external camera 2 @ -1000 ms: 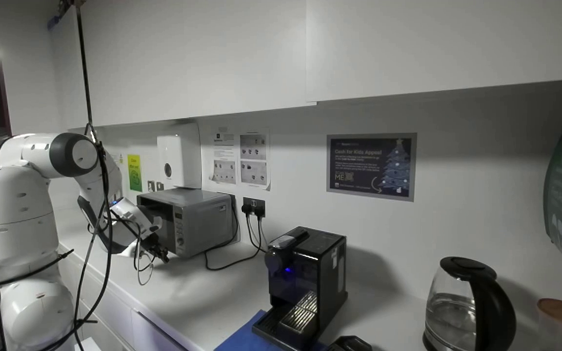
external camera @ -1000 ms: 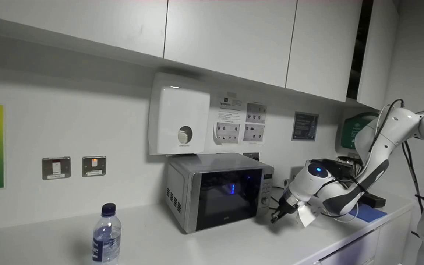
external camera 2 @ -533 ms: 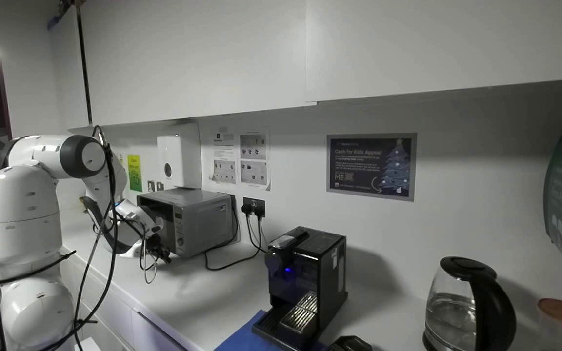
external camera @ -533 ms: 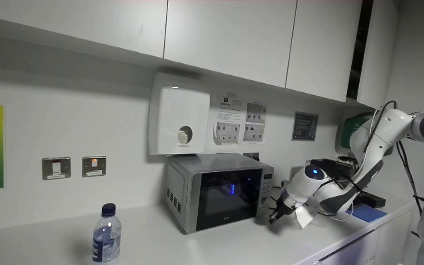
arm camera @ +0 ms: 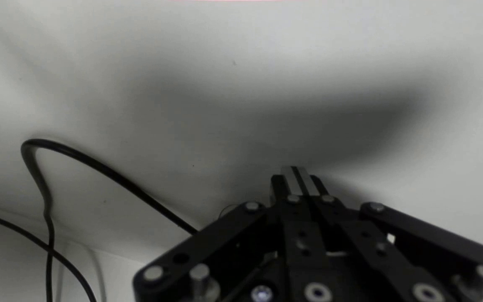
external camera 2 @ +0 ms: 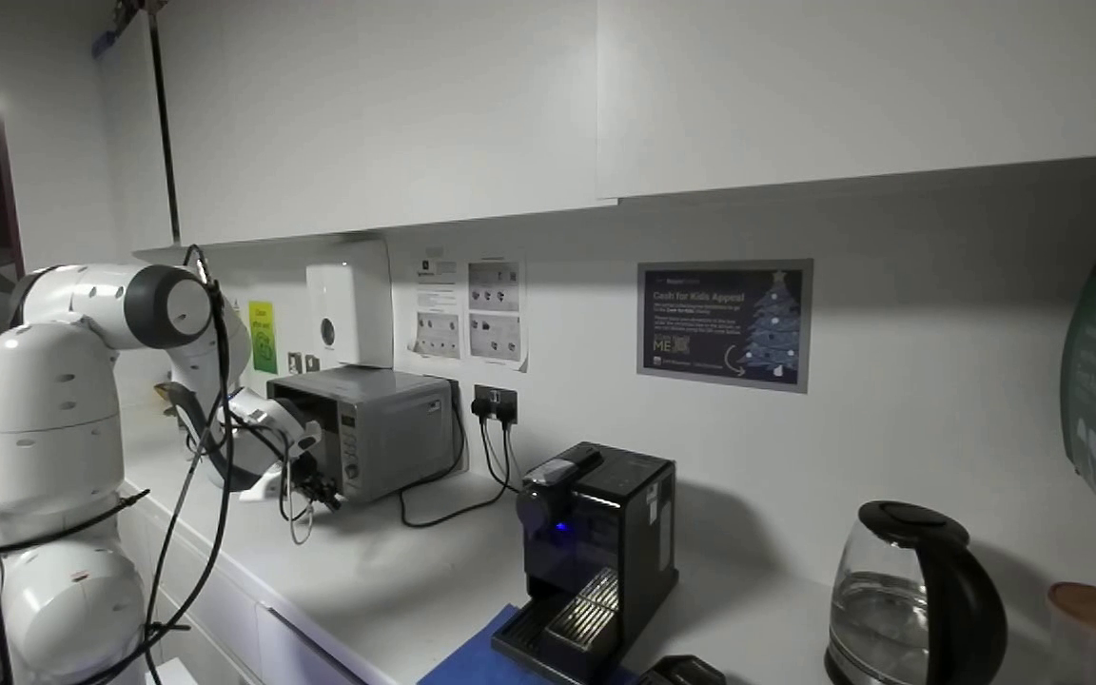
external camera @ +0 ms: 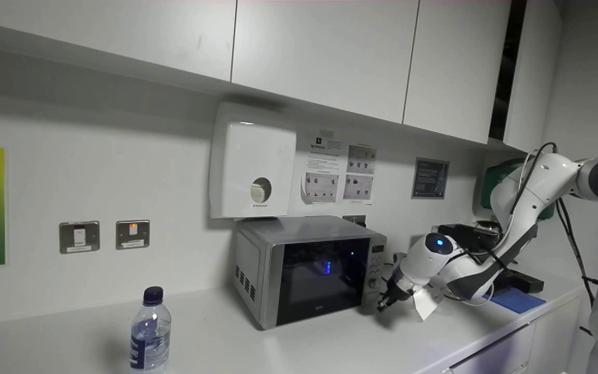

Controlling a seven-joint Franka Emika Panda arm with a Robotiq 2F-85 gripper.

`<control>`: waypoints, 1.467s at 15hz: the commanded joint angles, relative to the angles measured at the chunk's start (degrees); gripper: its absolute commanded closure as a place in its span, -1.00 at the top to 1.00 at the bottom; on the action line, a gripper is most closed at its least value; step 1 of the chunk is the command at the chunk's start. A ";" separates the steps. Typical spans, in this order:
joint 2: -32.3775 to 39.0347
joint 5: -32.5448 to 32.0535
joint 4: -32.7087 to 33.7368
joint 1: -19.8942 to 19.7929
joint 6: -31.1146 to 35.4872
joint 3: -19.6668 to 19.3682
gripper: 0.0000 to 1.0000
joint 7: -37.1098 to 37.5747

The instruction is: Press a button on the microwave

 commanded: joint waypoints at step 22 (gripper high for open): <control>5.55 -12.99 6.81 1.94 -8.44 -0.08 -1.00 2.17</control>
